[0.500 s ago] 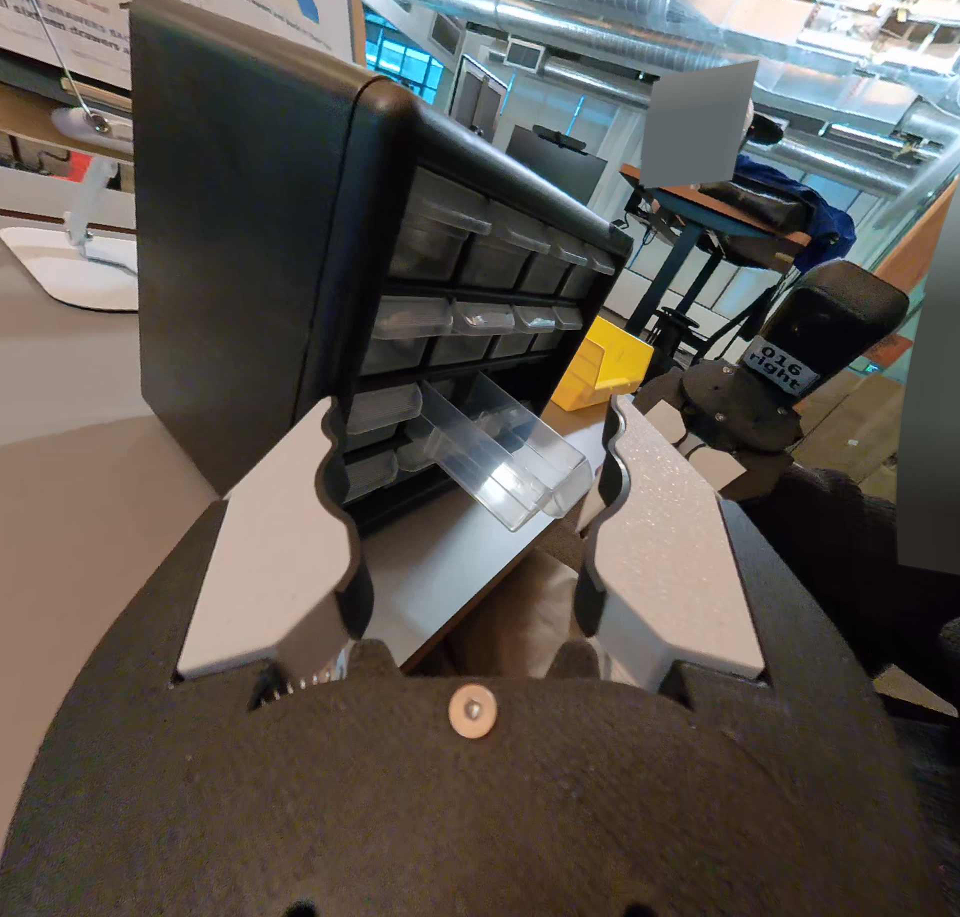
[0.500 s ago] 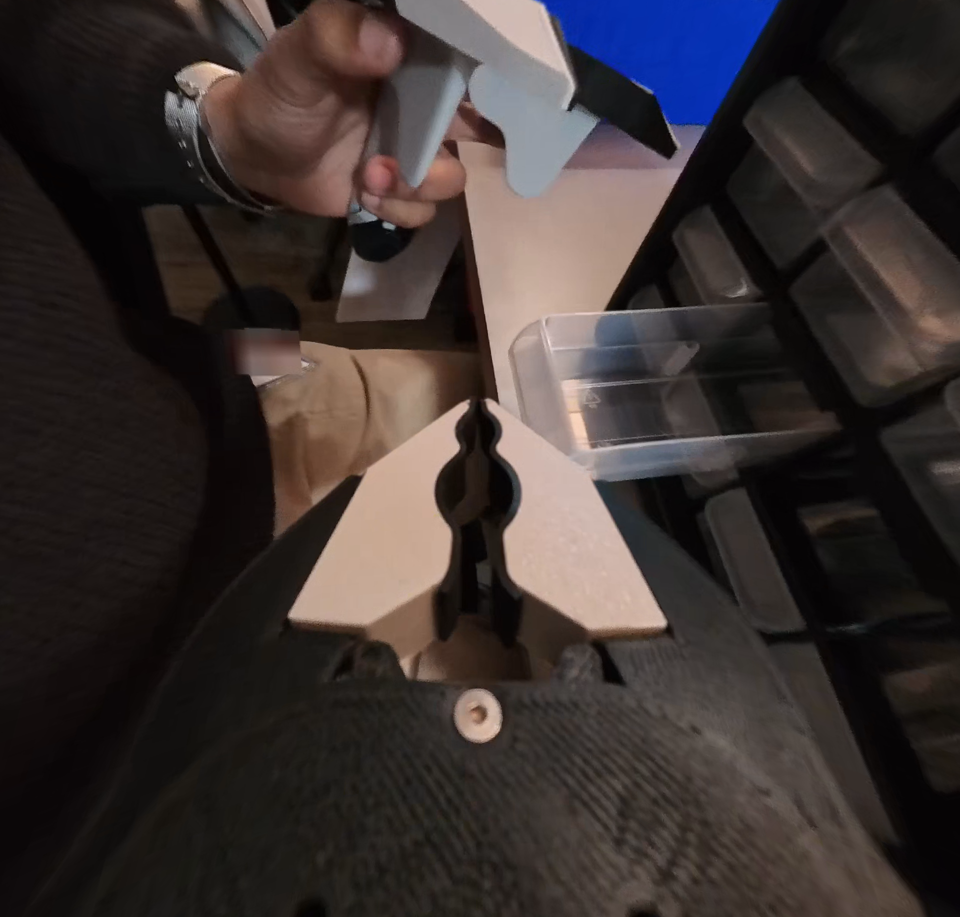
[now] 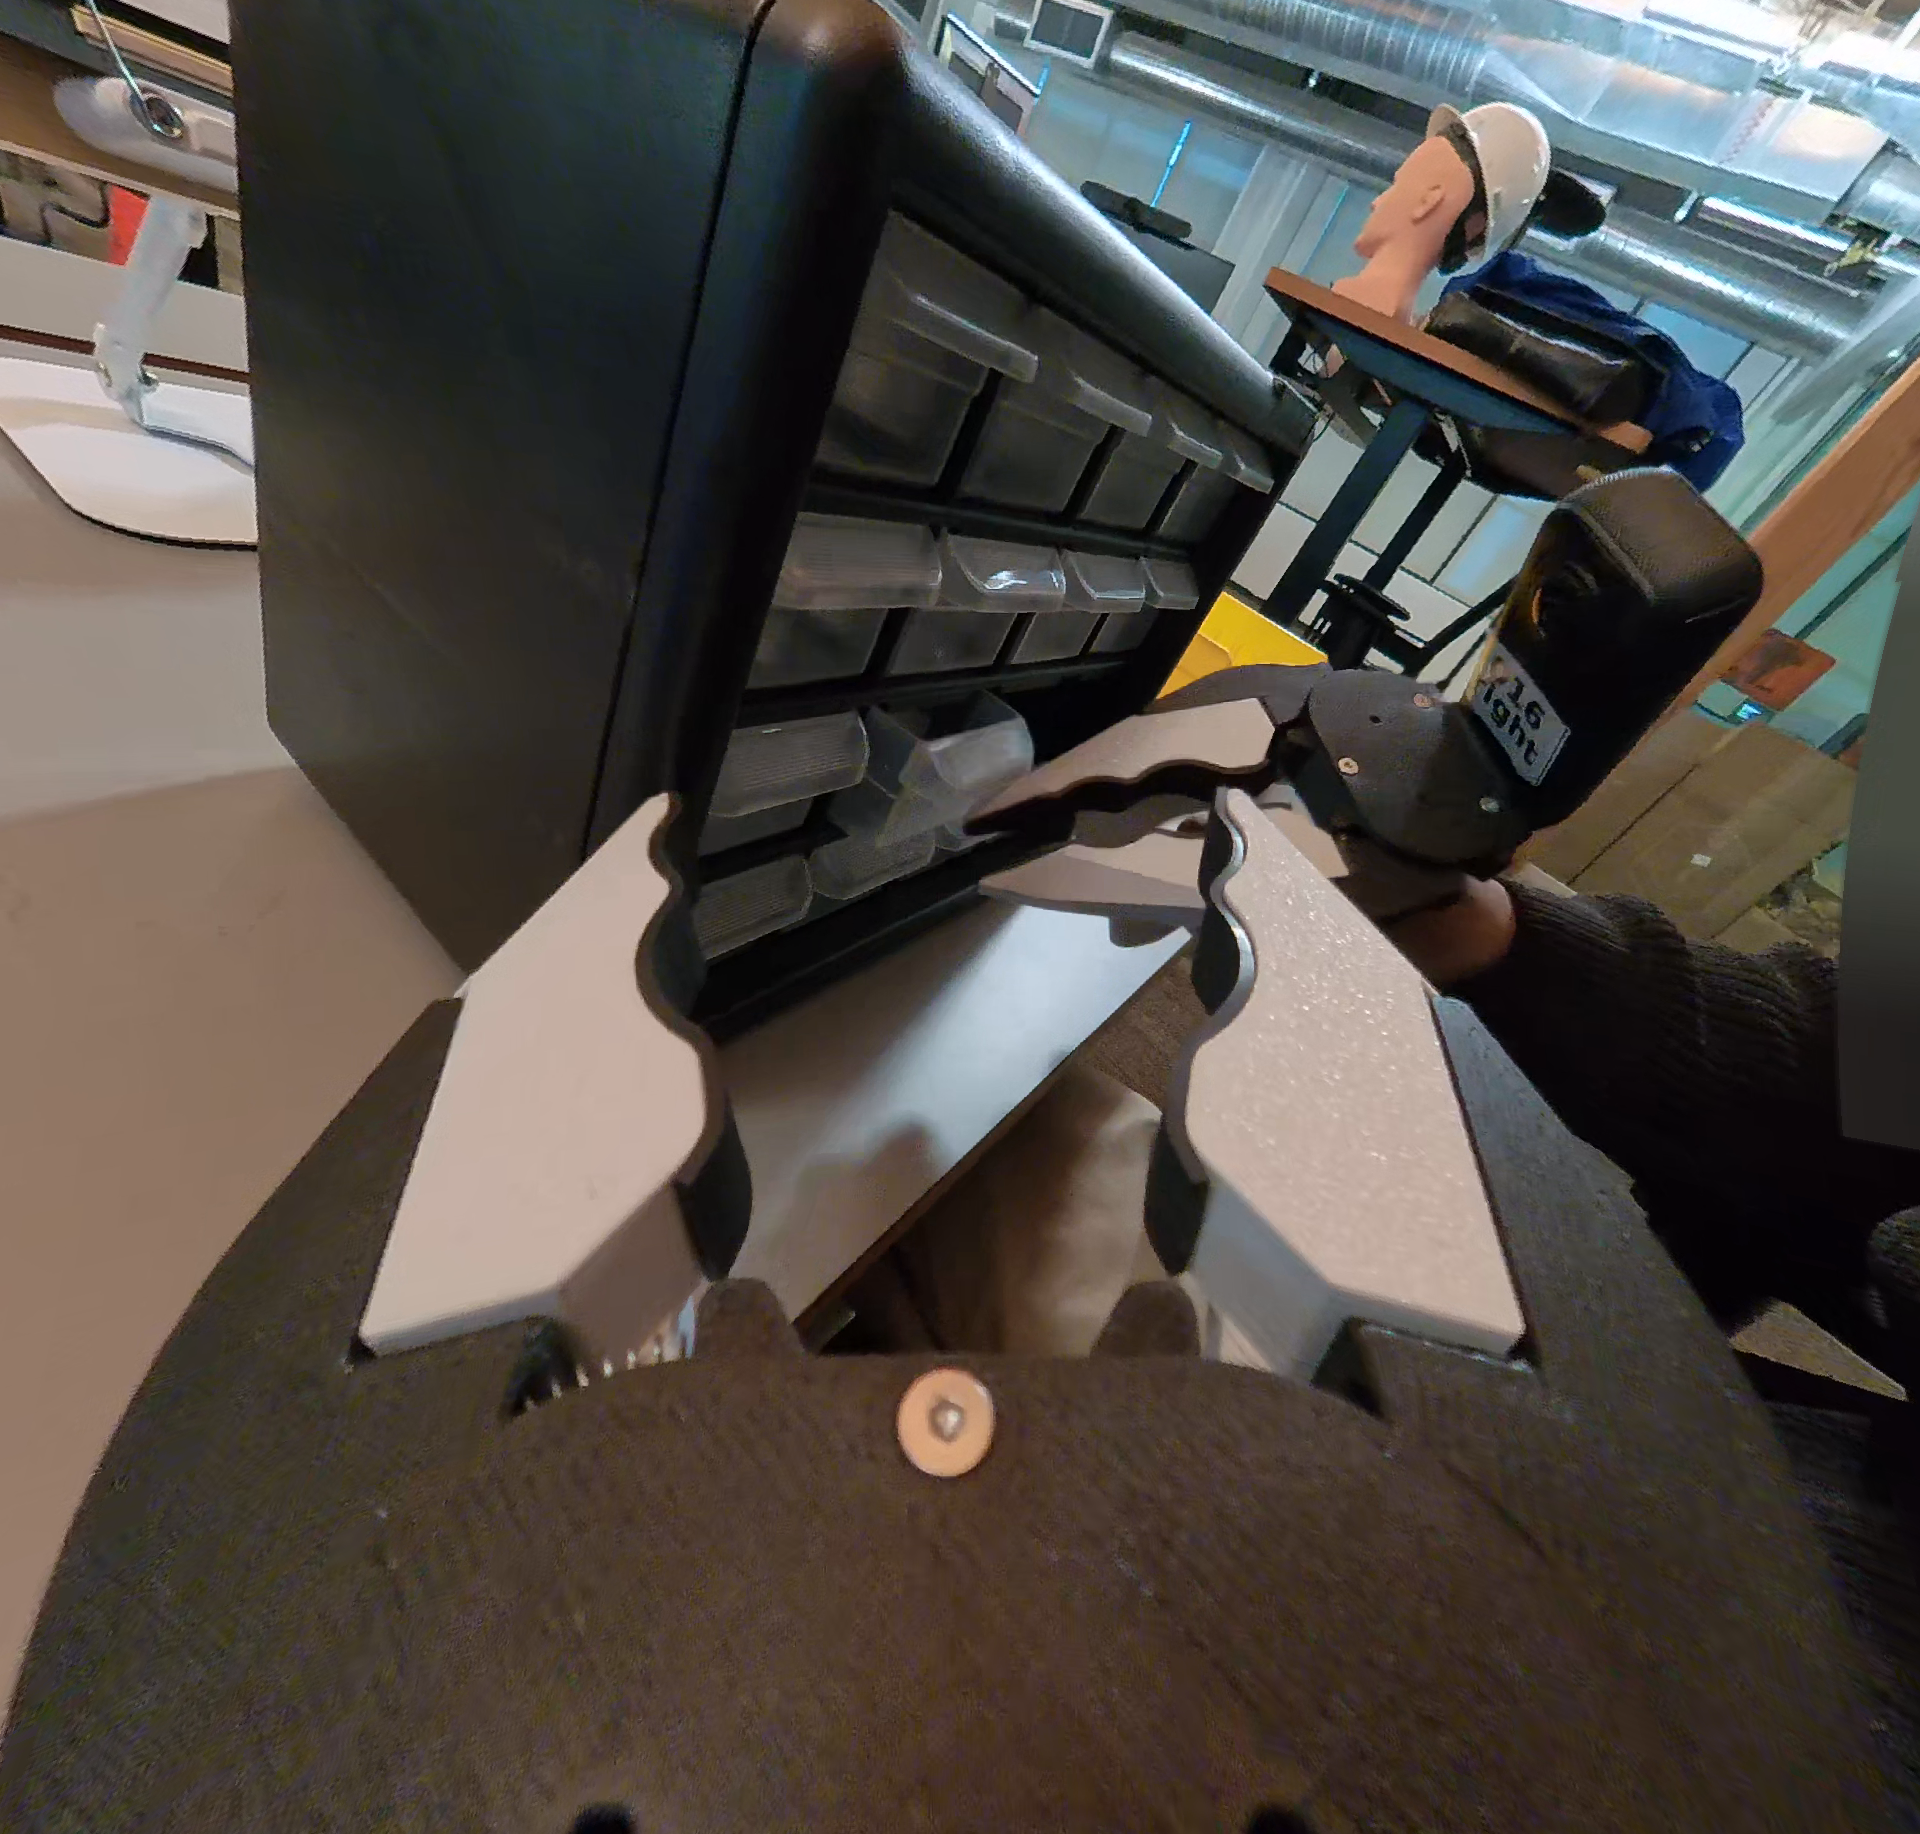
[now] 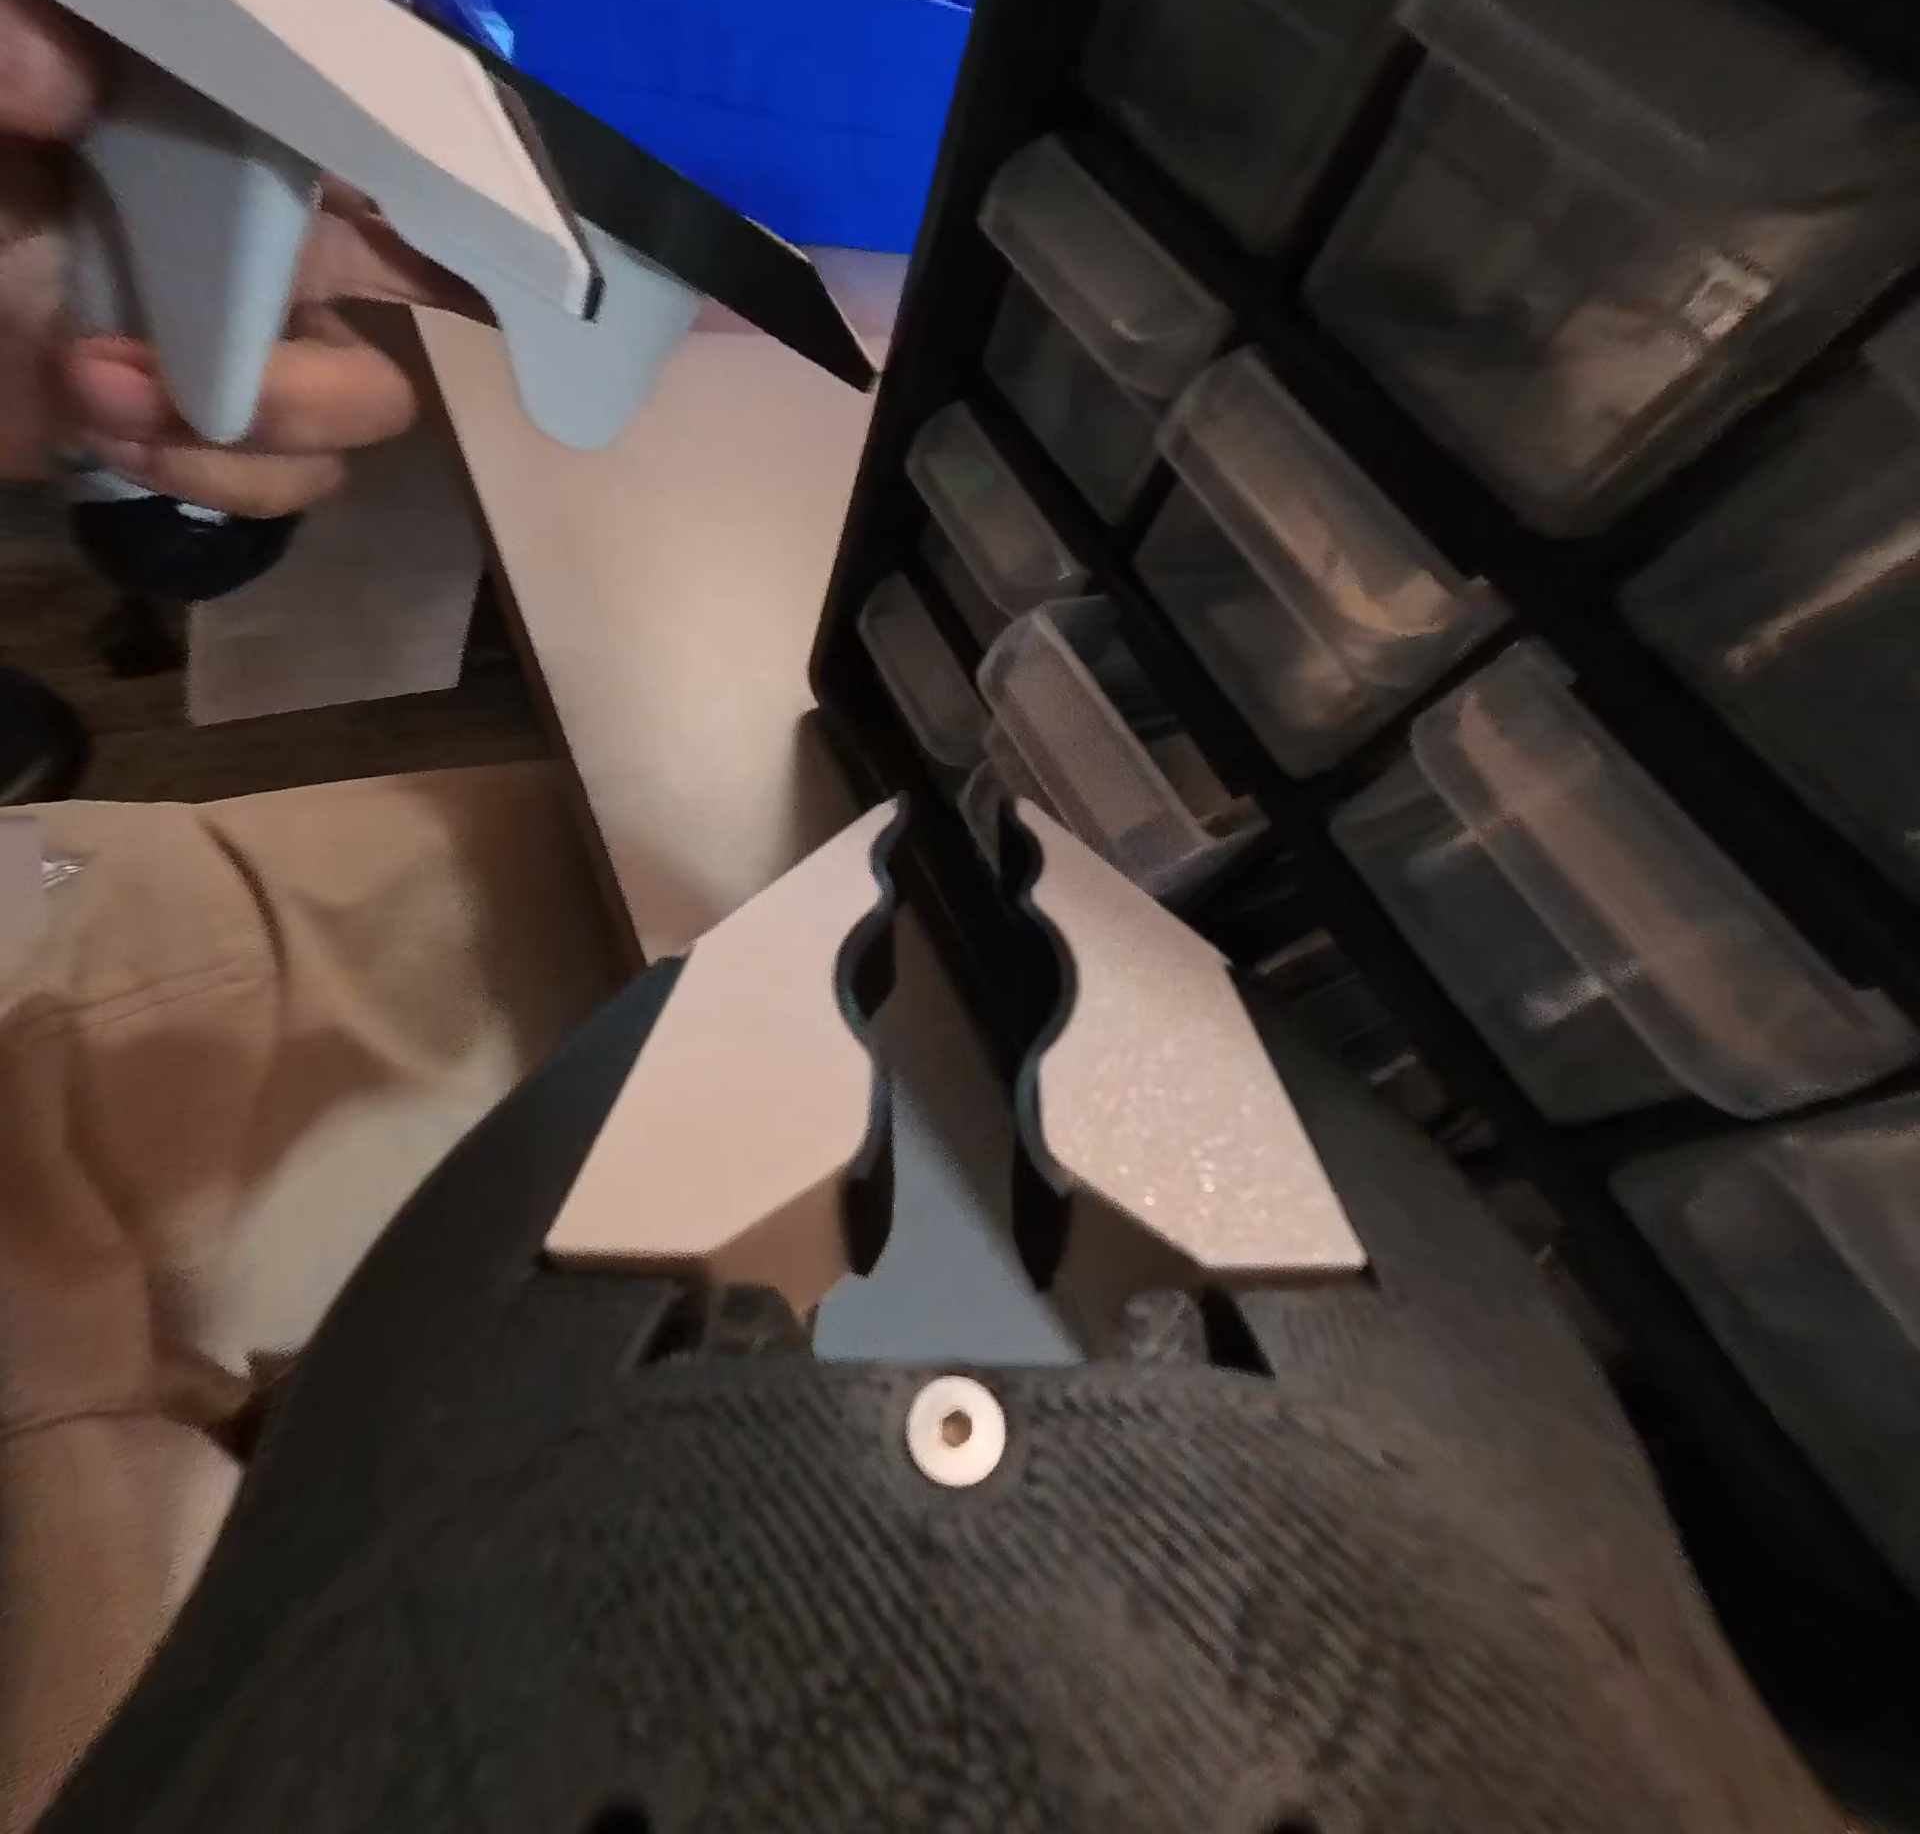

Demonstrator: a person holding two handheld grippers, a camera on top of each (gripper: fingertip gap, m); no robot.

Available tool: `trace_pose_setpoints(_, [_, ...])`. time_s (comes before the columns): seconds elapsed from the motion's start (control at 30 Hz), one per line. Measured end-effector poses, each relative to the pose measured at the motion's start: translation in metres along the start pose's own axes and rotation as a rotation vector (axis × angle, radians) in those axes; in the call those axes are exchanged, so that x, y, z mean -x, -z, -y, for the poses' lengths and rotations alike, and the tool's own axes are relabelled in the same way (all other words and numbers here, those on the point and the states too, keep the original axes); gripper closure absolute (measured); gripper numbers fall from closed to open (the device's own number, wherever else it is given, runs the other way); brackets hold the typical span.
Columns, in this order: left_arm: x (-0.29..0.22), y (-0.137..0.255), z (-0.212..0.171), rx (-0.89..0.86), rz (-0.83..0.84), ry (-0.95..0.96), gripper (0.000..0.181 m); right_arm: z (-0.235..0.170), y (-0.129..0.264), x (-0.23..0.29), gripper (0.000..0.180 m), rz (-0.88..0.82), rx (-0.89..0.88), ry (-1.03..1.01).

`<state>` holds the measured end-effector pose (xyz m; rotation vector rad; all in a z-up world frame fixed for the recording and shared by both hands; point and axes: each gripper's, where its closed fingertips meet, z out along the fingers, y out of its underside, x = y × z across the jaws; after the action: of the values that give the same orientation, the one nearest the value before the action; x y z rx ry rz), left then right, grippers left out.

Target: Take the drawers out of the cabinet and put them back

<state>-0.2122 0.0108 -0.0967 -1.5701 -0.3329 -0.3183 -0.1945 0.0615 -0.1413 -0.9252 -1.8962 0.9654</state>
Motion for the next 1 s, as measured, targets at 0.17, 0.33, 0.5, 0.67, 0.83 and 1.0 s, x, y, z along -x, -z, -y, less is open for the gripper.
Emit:
trace_pose_setpoints(0.17, [0.001, 0.000, 0.000, 0.000, 0.003, -0.006, 0.085, -0.003, -0.009, -0.002, 0.131, -0.022, 0.012, 0.002])
trace_pose_setpoints(0.33, [0.000, -0.001, 0.000, 0.001, 0.004, -0.013, 0.085, -0.001, -0.004, 0.006, 0.117, 0.022, 0.004, -0.013])
trace_pose_setpoints(0.5, [0.001, 0.003, 0.008, -0.031, 0.018, -0.030, 0.086, 0.007, 0.008, 0.025, 0.107, 0.163, -0.052, -0.107])
trace_pose_setpoints(0.67, [0.030, 0.035, 0.065, -0.210, 0.146, -0.165, 0.088, 0.010, 0.017, 0.039, 0.100, 0.268, -0.091, -0.189])
trace_pose_setpoints(0.83, [0.114, 0.123, 0.168, -0.331, 0.505, -0.404, 0.091, 0.009, 0.023, 0.047, 0.101, 0.285, -0.082, -0.185])
trace_pose_setpoints(1.0, [0.259, 0.171, 0.184, 0.169, 0.623, -0.492, 0.132, 0.009, 0.031, 0.049, 0.105, 0.272, -0.083, -0.176])
